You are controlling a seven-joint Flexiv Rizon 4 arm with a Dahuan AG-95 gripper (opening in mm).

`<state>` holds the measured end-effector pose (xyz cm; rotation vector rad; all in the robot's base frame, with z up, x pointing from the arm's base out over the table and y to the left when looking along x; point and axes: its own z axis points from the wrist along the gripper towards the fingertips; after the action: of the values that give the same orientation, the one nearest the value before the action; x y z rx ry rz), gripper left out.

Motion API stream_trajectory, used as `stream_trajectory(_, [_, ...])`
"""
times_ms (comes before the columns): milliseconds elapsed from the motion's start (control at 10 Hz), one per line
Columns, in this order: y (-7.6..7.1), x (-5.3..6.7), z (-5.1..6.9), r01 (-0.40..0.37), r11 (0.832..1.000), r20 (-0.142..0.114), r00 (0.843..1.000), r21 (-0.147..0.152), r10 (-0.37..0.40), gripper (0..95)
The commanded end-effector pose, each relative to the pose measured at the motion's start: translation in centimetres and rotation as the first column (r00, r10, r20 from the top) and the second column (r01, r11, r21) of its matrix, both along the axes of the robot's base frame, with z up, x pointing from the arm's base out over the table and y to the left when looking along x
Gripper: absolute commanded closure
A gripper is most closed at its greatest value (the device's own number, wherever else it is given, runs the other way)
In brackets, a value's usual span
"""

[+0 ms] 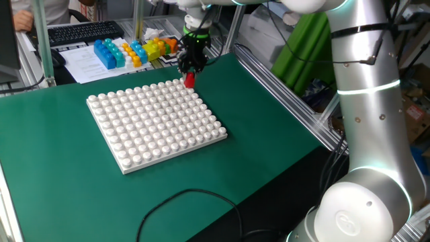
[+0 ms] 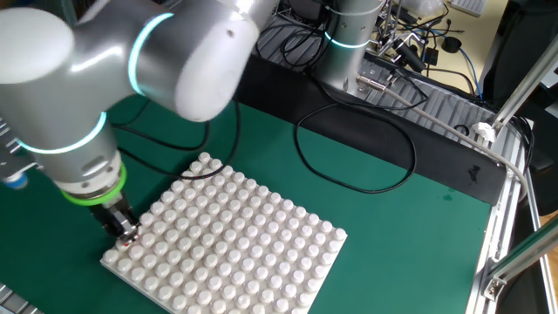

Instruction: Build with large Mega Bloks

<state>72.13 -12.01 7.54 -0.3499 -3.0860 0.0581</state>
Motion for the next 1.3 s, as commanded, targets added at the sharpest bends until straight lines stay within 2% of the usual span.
stream_trajectory(100, [0.2, 0.0, -0.2, -0.046, 0.999, -0.005, 0.999, 0.003, 0.046, 95.0])
stream_trajectory(400, [0.2, -0.1, -0.4, -0.119, 0.993, -0.012, 0.993, -0.022, 0.119, 95.0])
stream_trajectory(600, [0.2, -0.3, -0.6, -0.132, 0.991, -0.014, 0.991, -0.022, 0.132, 95.0])
stream_trajectory(900, [0.3, -1.3, -1.0, -0.138, 0.99, -0.008, 0.99, -0.026, 0.138, 95.0])
stream_trajectory(1300, [0.1, -1.2, -1.1, -0.146, 0.989, -0.01, 0.989, -0.028, 0.146, 95.0])
